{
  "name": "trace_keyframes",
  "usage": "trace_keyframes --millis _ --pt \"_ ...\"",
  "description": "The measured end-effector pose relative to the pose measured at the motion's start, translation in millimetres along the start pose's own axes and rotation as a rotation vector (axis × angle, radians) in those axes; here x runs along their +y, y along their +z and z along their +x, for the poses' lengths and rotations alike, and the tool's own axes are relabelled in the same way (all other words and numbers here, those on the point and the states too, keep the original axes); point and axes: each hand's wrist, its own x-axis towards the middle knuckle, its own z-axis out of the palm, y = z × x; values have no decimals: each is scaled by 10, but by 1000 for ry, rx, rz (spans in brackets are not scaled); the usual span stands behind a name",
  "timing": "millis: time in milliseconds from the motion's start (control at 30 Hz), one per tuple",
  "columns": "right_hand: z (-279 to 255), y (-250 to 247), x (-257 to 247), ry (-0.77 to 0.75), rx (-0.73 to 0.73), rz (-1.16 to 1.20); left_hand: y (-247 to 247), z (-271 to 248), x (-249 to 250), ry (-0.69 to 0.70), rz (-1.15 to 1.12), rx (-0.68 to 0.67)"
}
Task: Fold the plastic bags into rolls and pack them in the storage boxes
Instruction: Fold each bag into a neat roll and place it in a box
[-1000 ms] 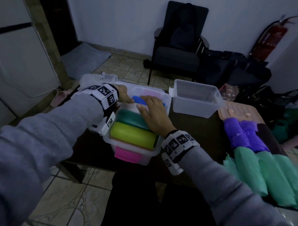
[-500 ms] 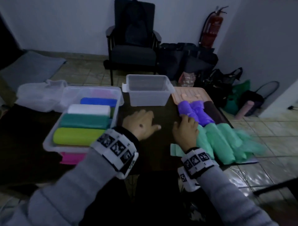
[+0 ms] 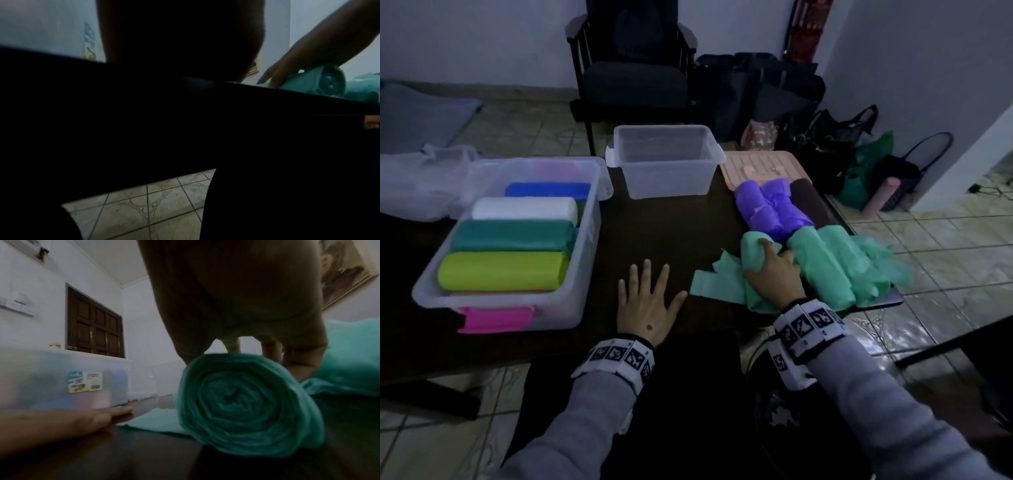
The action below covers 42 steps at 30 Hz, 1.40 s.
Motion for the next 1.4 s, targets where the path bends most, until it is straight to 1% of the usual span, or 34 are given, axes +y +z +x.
trace_keyframes --millis 67,200,233,333,367,400,433,467,500,533,567,600,633,733,767,900,967,1033,1100,1133,1200,1267,1333,1400 --pt "-52 68 -121 -9 -34 41 42 -12 -22 9 -10 58" --pt "-86 219 -411 -16 -101 192 60 -18 -69 49 -70 123" --pt "-82 254 -475 -16 -129 237 51 -10 -85 56 -113 134" --pt "-100 298 -638 -57 -236 341 -28 38 -130 27 -381 159" --pt "-97 294 -678 -102 -259 298 -59 63 -150 23 -424 182" --pt "-95 274 -718 -177 -244 183 -92 87 -172 23 -413 208" --pt "-96 240 -758 -264 -180 13 -120 113 -195 26 -375 232" --pt "-100 186 -803 -368 -82 -175 -149 140 -217 26 -333 248" --pt "-101 131 -846 -496 4 -346 -183 164 -228 23 -297 254" --pt "-92 78 -890 -645 43 -488 -216 185 -228 16 -267 248" --pt "-71 36 -918 -781 31 -611 -250 205 -221 6 -239 232" --pt "-55 -5 -947 -865 2 -708 -277 234 -205 -9 -206 210" --pt "-42 -34 -965 -905 -9 -785 -300 261 -185 -23 -172 187" --pt "-49 -85 -987 -923 50 -900 -327 336 -116 -52 -103 167" --pt "-54 -90 -991 -919 40 -909 -325 349 -99 -54 -98 166" --pt "-56 -66 -1003 -955 -138 -811 -327 320 -33 -24 -96 149" --pt "-61 -43 -991 -933 -215 -819 -345 300 -10 -7 -103 138" --pt "-62 -12 -946 -925 -192 -892 -367 299 -2 0 -135 110" --pt "-59 1 -901 -941 -132 -955 -396 317 7 0 -215 76" --pt "-52 2 -886 -955 -120 -970 -406 333 19 -7 -292 59" --pt "-44 -7 -860 -979 -144 -995 -442 352 55 -34 -486 27" --pt "-22 -15 -806 -979 -172 -1005 -477 370 79 -50 -612 0" --pt "-36 -27 -751 -987 -179 -1008 -511 385 91 -62 -682 4" --pt "-52 -8 -679 -995 -134 -1000 -576 394 96 -82 -725 51"
